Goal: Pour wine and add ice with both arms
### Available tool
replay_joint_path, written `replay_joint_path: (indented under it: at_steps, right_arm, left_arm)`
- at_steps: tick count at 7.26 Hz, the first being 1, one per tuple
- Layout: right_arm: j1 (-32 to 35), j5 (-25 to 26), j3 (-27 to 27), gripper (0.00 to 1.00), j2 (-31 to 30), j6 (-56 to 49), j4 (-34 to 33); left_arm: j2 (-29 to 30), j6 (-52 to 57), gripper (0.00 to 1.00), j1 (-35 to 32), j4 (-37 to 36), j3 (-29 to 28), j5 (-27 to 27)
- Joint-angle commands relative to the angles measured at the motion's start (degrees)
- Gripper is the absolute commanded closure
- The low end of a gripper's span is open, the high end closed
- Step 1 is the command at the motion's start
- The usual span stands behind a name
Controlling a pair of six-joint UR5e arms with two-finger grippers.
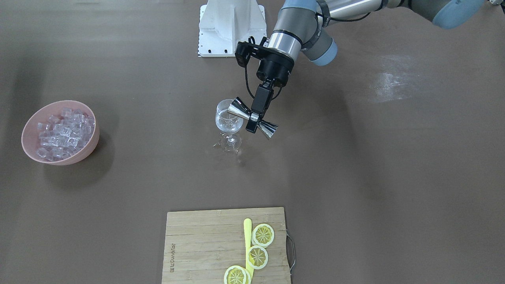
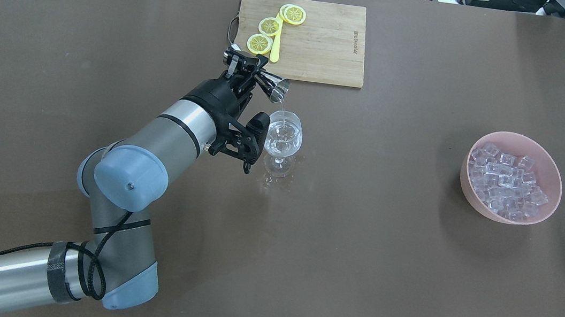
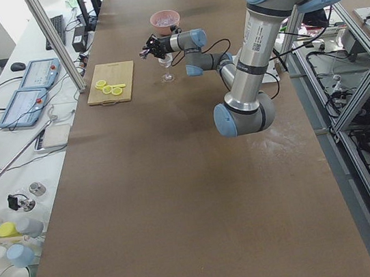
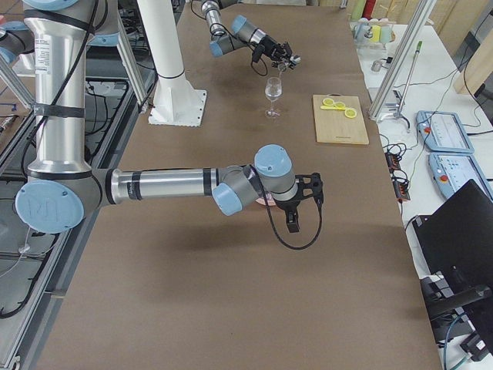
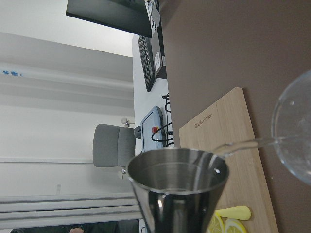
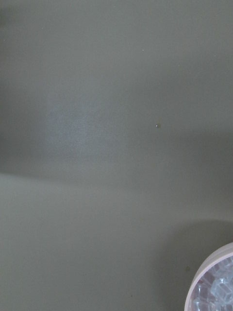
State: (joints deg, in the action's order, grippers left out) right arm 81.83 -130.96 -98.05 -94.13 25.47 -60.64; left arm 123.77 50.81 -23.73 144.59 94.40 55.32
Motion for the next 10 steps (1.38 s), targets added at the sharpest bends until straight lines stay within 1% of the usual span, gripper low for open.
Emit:
replay_joint_path:
  at_steps: [1, 2, 3, 4, 5, 6, 7, 8, 9, 10]
  right_arm:
    - [0.0, -0.1, -0.1, 0.0, 0.0, 0.1, 0.0]
    - [0.0, -0.1, -0.4, 0.0, 0.0, 0.1, -0.1]
    - [0.0, -0.1, -0.5, 0.0, 0.0, 0.1, 0.0]
    - [0.0, -0.2, -0.8, 0.0, -0.1, 0.1, 0.0]
    - [0.0, -0.2, -0.8, 0.0, -0.2, 0.1, -0.1]
    - [0.0, -0.2, -0.9, 0.0, -0.2, 0.1, 0.0]
    - [0.0, -0.1, -0.8, 0.0, -0.2, 0.1, -0.1]
    - [0.0, -0.1, -0.8, 0.0, -0.2, 0.1, -0.1]
    - [0.0, -0.1, -0.7, 0.0, -0.2, 0.1, -0.1]
    - [0.0, -0.1, -0.7, 0.0, -0.1, 0.1, 0.0]
  left_arm:
    - [0.1, 5.8, 1.0, 0.0, 0.1, 0.5, -0.1]
    - [-0.1, 8.0, 1.0, 0.0, 0.1, 0.4, -1.6]
    - [0.1, 12.7, 1.0, 0.0, 0.1, 0.5, -2.4]
    - [0.1, 12.6, 1.0, 0.1, 0.5, 0.4, -2.4]
    - [1.2, 8.0, 1.0, 0.2, 2.7, 0.5, -2.3]
    - [0.5, -2.3, 1.0, 0.2, 6.1, 0.3, -2.1]
    - [0.5, -13.2, 1.0, 0.0, 7.7, 0.1, -2.4]
    - [0.2, -21.3, 1.0, -1.8, 7.8, -0.3, -2.3]
    - [-1.7, -26.7, 1.0, -5.4, 7.9, -0.5, 0.1]
    - [-3.0, -32.9, 1.0, -8.5, 6.4, -2.4, 0.7]
